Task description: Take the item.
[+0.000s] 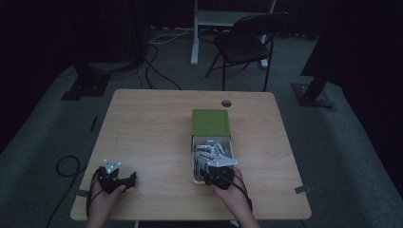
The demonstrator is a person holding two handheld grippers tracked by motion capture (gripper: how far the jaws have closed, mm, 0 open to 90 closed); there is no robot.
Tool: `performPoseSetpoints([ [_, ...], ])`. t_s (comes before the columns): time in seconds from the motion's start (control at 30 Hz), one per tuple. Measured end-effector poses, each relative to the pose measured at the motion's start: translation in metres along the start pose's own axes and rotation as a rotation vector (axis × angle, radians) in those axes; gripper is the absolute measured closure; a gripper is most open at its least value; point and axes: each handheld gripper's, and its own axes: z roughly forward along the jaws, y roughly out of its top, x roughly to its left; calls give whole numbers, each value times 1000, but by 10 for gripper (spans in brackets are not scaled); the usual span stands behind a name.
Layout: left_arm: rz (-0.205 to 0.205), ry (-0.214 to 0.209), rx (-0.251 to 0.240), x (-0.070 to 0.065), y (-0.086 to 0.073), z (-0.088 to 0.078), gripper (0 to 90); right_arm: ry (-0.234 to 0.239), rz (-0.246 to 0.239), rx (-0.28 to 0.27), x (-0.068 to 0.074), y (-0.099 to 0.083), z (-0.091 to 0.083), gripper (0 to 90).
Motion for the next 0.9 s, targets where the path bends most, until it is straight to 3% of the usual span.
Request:
performPoseSetpoints([
  [0.1,-2,0,-2,0,0,0,97,8,21,27,0,-1,2,703],
  [0.43,-2,0,-1,0,0,0,97,17,26,51,6,-1,5,710],
  [0.73,-1,0,-1,0,0,0,97,-3,72,59,5,-4,5,838],
  [0.9,-2,0,-2,0,0,0,98,-12,46,57,7,-3,3,844],
])
